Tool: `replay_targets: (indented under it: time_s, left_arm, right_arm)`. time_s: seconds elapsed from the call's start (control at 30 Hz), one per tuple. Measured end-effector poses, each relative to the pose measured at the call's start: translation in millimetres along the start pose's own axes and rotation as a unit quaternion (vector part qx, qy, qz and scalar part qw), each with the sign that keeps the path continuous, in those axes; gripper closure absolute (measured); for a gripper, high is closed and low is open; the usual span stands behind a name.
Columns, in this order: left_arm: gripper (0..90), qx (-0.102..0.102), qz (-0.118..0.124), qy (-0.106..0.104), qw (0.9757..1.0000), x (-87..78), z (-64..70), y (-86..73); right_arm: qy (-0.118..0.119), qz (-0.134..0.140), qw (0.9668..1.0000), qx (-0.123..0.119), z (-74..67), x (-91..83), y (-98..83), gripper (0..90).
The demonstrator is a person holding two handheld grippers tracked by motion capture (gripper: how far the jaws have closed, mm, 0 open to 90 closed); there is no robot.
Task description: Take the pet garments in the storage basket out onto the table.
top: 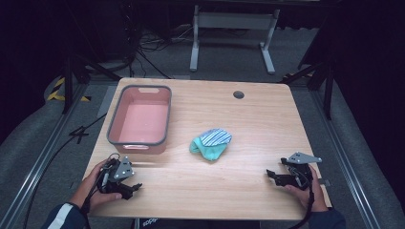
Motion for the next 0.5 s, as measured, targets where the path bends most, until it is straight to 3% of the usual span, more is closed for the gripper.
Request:
replay_targets:
  time_s: [0.13,0.23,0.3,0.37,0.43,0.5]
  left_arm:
    - [18.1,-0.02,0.014,-0.015,0.9996,2.8,-6.6,-11.2]
    - [18.6,-0.048,0.032,-0.03,0.9979,4.3,-13.5,-19.5]
    - [18.4,-0.064,0.04,-0.05,0.9959,5.9,-15.3,-23.9]
    - [15.1,-0.086,0.061,-0.065,0.9923,9.1,-18.7,-29.2]
    - [14.6,-0.084,0.082,-0.064,0.991,10.6,-19.4,-32.0]
    - [14.6,-0.087,0.082,-0.066,0.9907,10.5,-18.9,-32.4]
  right_arm:
    - [0.0,0.0,1.0,0.0,0.1,0.0,0.0,20.0]
    - [0.001,0.0,1.0,0.0,0.2,-0.1,0.0,20.0]
    - [0.001,0.0,1.0,0.0,0.2,-0.1,0.0,19.9]
    - [0.001,0.0,1.0,0.0,0.3,-0.1,0.0,20.0]
    - [0.002,0.001,1.0,0.001,0.5,-0.1,0.0,19.9]
    - [0.003,0.001,1.0,0.001,0.5,-0.2,0.0,19.9]
Point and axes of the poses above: each handheld gripper's, and its own axes: x roughly forward along the jaws, y roughly out of its top, z roughly to its right, the point moved 6 cm from there along x, roughly forward along the jaws, and after that the axes turned 15 degrees about -z, right-handed, at the moved point
